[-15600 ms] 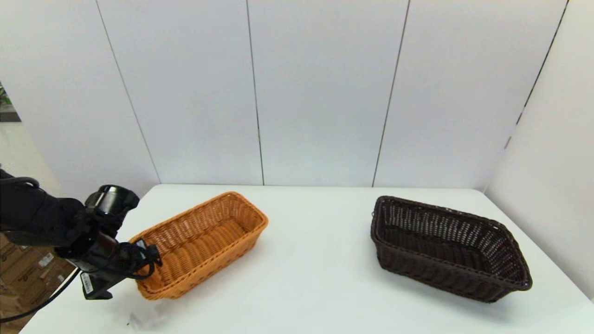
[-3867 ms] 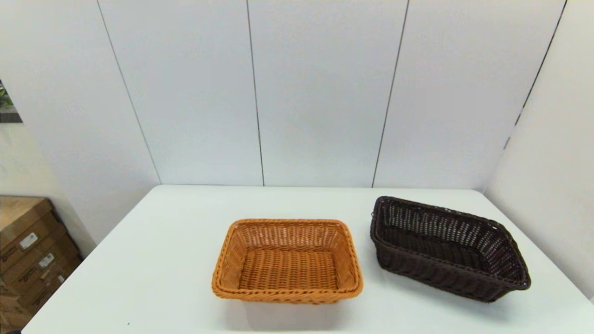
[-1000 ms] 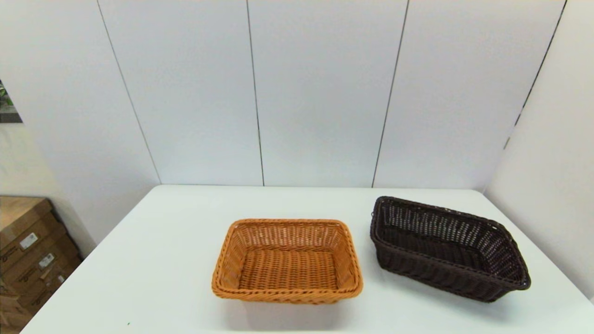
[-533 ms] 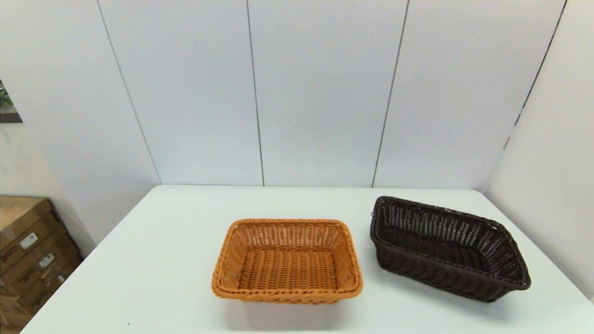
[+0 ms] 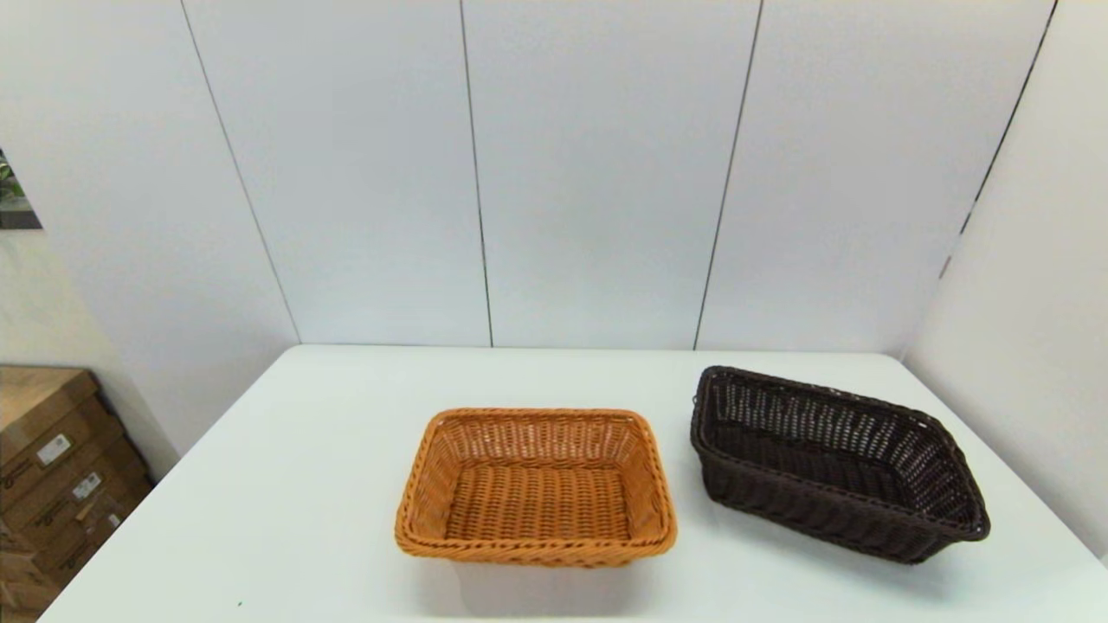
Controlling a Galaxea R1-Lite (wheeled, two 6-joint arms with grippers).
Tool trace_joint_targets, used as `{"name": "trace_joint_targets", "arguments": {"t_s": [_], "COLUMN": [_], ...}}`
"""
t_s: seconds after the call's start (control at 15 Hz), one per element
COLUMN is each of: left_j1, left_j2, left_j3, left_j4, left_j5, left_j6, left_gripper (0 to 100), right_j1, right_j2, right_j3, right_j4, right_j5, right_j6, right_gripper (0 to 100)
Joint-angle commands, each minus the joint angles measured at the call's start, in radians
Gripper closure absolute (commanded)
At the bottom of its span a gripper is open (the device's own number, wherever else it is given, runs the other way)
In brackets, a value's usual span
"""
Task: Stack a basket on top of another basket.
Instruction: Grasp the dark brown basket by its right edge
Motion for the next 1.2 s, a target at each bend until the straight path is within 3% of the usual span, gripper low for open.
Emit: {"name": "trace_joint_targets", "arguments": {"t_s": [0.07, 0.4, 0.8, 1.0, 1.2], "left_j1": [0.000, 0.000, 0.000, 0.000, 0.000], "left_j2": [-0.001, -0.001, -0.001, -0.001, -0.001], "left_j3": [0.002, 0.002, 0.002, 0.002, 0.002], "left_j4": [0.000, 0.000, 0.000, 0.000, 0.000], "left_j5": [0.000, 0.000, 0.000, 0.000, 0.000], "left_j6": [0.000, 0.000, 0.000, 0.000, 0.000], "left_gripper": [0, 0, 0, 0, 0], "right_j1": [0.000, 0.000, 0.000, 0.000, 0.000], "right_j2": [0.001, 0.001, 0.001, 0.001, 0.001], "right_j3": [0.000, 0.000, -0.092, -0.184, -0.275], "right_j4": [0.000, -0.027, -0.032, 0.046, 0.125], "right_j5": [0.000, 0.000, 0.007, 0.015, 0.058], "right_j6": [-0.006, -0.007, 0.003, 0.000, -0.006], "right_gripper": [0, 0, 0, 0, 0]}}
